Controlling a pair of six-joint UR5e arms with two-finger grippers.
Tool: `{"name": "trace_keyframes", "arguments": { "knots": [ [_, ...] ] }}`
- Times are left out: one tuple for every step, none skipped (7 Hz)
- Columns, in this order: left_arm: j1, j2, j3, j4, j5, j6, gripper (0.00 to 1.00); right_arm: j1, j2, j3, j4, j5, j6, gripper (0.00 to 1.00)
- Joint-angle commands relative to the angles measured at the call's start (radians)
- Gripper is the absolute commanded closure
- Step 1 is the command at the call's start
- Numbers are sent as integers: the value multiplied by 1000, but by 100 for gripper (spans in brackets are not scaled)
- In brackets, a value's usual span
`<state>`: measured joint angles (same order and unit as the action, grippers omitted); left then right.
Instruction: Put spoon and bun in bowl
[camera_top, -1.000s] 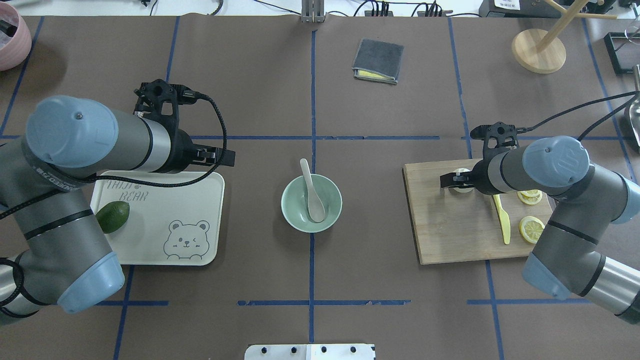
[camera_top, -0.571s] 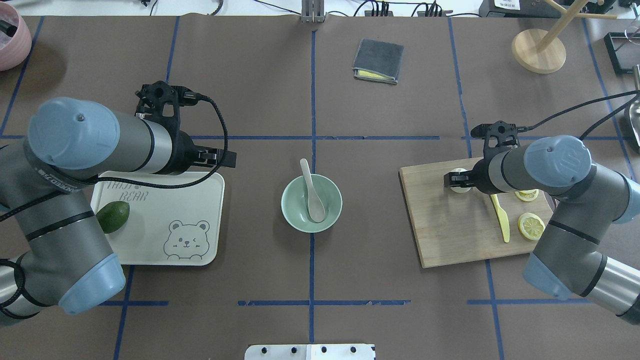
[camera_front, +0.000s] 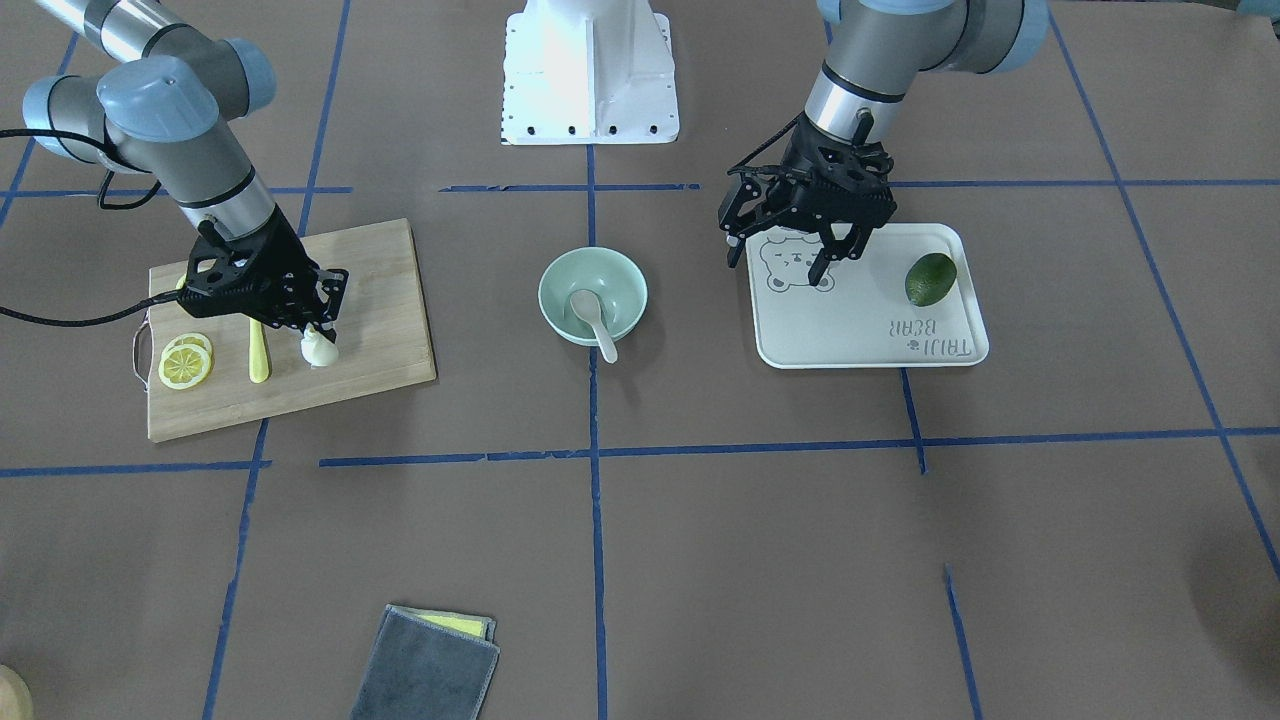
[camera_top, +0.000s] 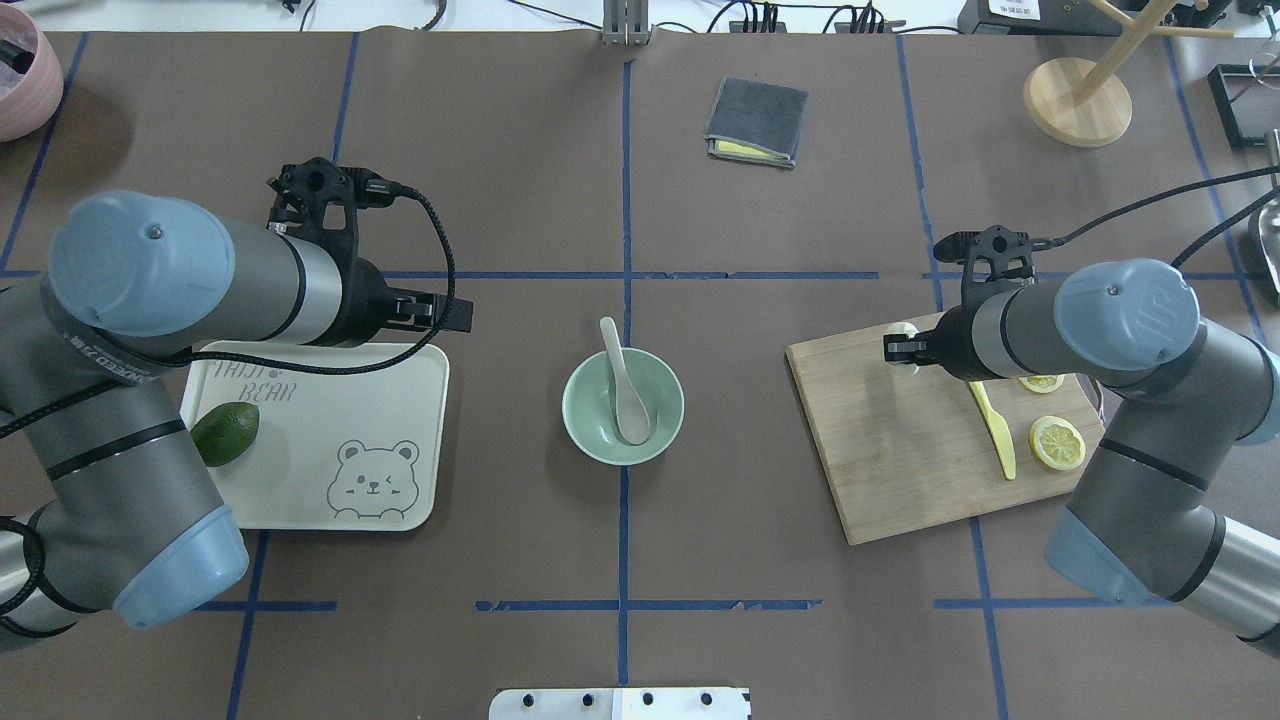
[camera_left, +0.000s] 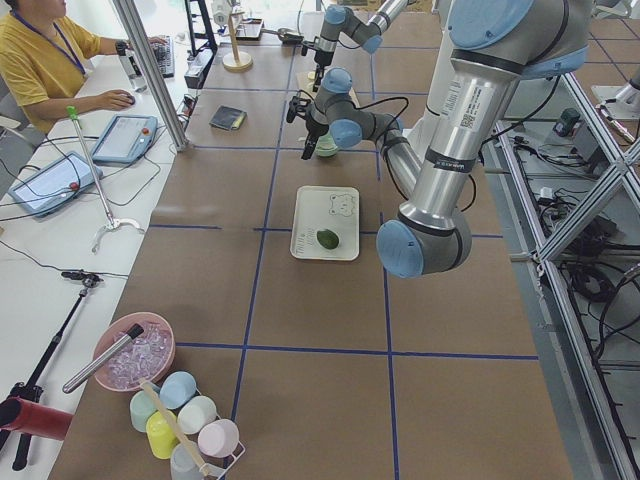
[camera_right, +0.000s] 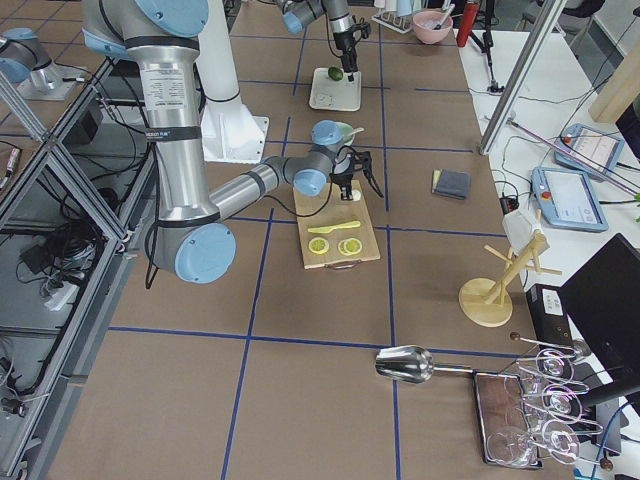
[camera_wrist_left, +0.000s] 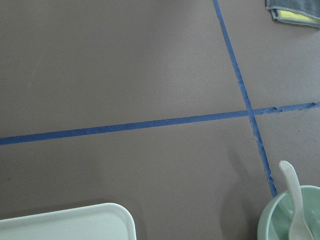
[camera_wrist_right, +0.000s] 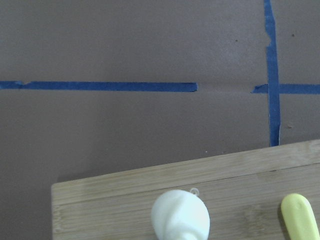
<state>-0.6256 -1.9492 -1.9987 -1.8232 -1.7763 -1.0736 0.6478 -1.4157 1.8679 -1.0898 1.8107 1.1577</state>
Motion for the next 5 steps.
{"name": "trace_keyframes", "arguments": {
  "knots": [
    [-9, 33, -59, 1, -2, 0, 0, -104, 140, 47, -123, -81, 232, 93],
    [-11, 91, -125, 1, -2, 4, 0, -210, 246, 39, -204, -185, 328, 93],
    [-14, 137, -174, -1, -3, 9, 0, -268, 342, 22, -296, -212, 402, 90],
    [-20, 150, -190, -1, -5, 11, 0, -295, 401, -11, -303, -234, 465, 87],
    [-20, 151, -189, -1, -5, 11, 0, -312, 424, -22, -303, -263, 491, 83]
  ]
}}
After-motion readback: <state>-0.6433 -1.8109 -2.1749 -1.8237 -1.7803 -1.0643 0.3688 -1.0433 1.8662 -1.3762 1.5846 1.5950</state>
